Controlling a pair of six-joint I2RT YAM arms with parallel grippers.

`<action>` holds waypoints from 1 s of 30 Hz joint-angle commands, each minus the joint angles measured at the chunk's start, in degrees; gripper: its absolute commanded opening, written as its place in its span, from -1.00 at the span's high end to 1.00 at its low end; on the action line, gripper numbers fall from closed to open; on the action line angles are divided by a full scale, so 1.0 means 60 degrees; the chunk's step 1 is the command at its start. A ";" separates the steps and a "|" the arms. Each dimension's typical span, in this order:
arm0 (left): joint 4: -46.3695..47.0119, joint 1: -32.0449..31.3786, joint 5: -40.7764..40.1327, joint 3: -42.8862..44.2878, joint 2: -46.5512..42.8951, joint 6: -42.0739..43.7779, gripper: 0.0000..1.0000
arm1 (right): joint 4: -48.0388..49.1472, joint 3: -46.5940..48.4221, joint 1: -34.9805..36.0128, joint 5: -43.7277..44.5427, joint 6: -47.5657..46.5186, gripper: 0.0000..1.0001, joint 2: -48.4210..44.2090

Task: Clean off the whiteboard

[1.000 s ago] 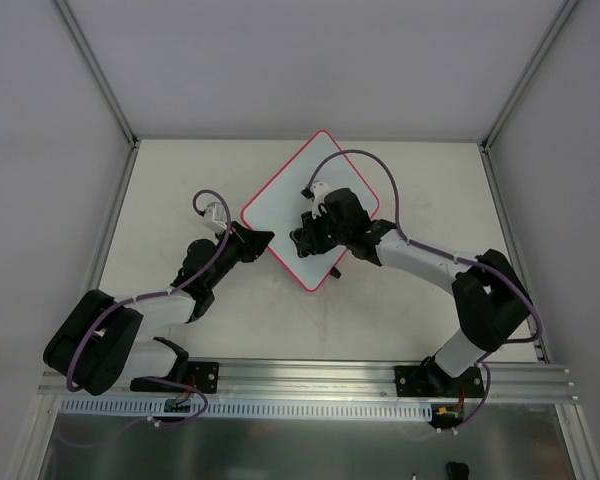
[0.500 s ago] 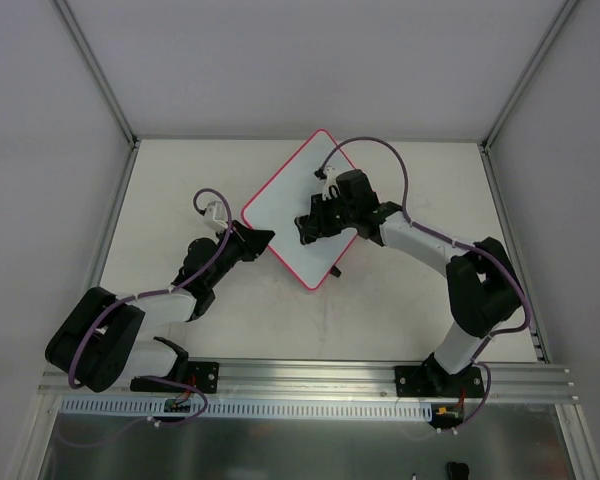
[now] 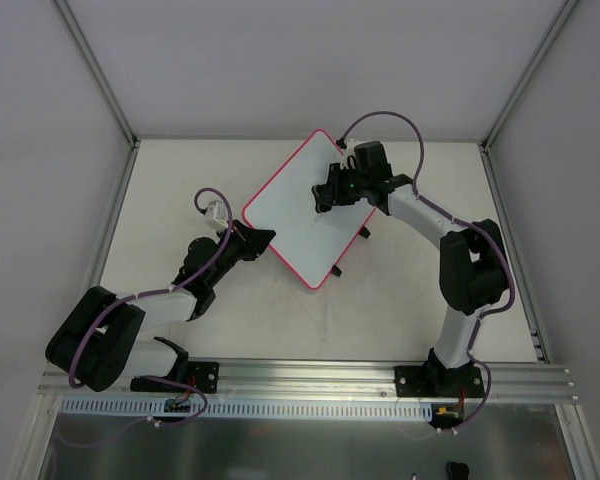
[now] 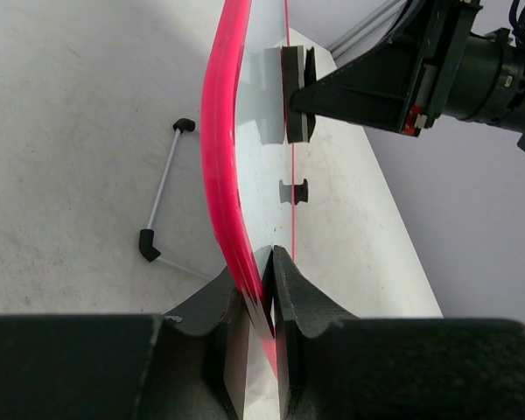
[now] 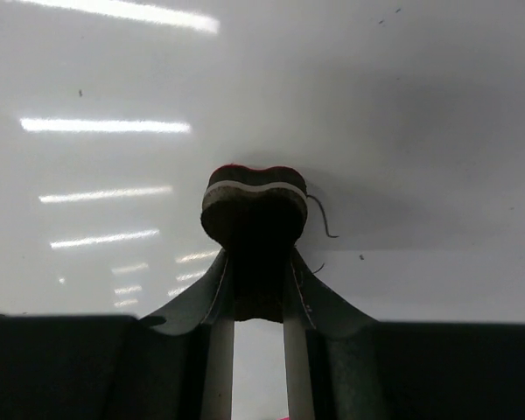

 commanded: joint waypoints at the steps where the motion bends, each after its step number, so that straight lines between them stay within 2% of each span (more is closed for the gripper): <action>1: 0.0058 -0.0073 0.0326 0.0123 0.0057 0.0718 1.00 | 0.0128 0.0599 -0.0480 0.1325 -0.0470 1.00 0.0652; 11: 0.0058 -0.0059 0.0297 0.0109 0.0057 0.0718 1.00 | -0.0165 0.0820 -0.0964 0.2189 -0.0953 1.00 0.1121; 18: 0.0058 -0.0059 0.0297 0.0123 0.0086 0.0704 1.00 | -0.0165 0.0556 -0.0994 0.1679 -0.1070 1.00 0.1034; 26: 0.0088 -0.0073 0.0326 0.0153 0.0145 0.0689 1.00 | -0.0180 -0.0542 0.0353 0.2203 -0.1787 1.00 -0.0049; 30: 0.0102 -0.0074 0.0341 0.0138 0.0115 0.0689 1.00 | -0.0984 -0.0192 0.0369 0.1093 -0.1117 1.00 -0.0168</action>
